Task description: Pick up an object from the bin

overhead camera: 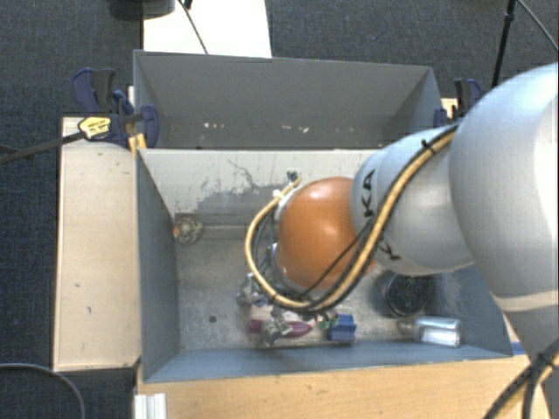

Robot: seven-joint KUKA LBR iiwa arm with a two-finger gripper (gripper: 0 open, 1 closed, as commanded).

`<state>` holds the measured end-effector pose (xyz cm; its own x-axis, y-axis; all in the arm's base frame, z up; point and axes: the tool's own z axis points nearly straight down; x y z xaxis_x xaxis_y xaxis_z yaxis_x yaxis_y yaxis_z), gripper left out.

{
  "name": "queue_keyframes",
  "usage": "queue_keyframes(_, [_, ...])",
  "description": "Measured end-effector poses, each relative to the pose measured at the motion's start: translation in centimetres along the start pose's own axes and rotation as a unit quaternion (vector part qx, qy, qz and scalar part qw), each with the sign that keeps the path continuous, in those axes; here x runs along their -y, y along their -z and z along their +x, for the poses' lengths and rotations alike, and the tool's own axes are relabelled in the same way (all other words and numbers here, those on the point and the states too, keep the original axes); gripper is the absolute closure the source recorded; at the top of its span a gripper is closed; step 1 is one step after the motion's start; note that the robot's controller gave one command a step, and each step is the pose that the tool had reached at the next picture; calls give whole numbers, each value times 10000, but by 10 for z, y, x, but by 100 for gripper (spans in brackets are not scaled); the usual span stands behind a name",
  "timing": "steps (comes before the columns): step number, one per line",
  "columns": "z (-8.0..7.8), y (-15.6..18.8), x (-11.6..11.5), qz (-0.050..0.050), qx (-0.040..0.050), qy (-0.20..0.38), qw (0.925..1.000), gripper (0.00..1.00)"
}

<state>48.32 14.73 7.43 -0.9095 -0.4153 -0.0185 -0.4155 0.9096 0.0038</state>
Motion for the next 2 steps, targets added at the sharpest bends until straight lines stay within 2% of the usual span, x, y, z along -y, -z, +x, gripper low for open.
queue_keyframes(1, [-5,134,17,27,-44,218,9997,100])
queue_keyframes(2, [12,17,20,17,-121,-456,9989,100])
